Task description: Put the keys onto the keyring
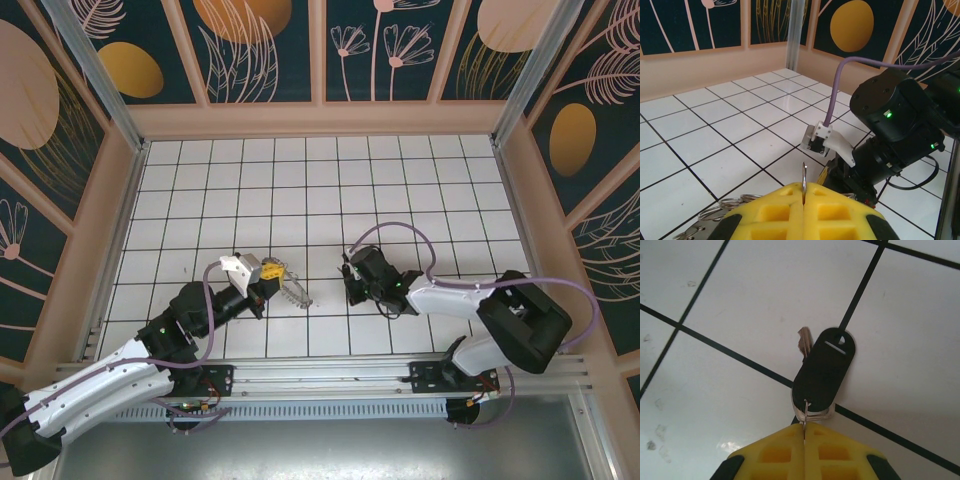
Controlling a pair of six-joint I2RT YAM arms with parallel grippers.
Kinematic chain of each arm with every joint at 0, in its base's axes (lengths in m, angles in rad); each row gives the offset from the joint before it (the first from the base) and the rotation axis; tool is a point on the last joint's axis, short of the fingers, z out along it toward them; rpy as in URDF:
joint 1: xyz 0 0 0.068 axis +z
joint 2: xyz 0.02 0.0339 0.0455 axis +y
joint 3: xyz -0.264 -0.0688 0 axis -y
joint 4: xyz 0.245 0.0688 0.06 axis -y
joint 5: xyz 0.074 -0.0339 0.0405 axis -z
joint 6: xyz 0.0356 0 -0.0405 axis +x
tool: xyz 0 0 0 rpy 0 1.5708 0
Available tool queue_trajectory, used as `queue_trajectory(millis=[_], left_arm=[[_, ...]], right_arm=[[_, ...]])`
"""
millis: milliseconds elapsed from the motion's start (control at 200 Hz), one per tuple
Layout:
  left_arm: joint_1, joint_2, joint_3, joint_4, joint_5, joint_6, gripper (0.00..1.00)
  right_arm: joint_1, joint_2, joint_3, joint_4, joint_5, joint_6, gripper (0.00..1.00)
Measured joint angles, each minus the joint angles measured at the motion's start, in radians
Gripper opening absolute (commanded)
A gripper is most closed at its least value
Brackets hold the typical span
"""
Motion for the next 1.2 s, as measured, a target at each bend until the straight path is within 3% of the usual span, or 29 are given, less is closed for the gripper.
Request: queue_trajectory(millis=[345, 666, 1116, 1196], left_arm=[[0.000, 0.000, 0.000, 0.001, 0.007, 0.004, 0.00], [0.000, 0.005, 0.000, 0.007, 0.029, 0.007, 0.00], [0.000, -0.009, 0.000, 0.008, 0.030, 0.007, 0.00], [0.000, -0.010, 0.000, 0.008, 0.030, 0.007, 0.00]], right_arm=[[0.015, -0.100, 0.122, -0.212, -0.016, -0.005, 0.00], [-0.053, 0.072, 0.214, -0.297, -0.073, -0.087, 0.00], [-0.073, 0.134, 0.254, -0.323, -0.108, -0.135, 0.00], [-0.079, 0.136, 0.254, -0.324, -0.111, -0.135, 0.07]])
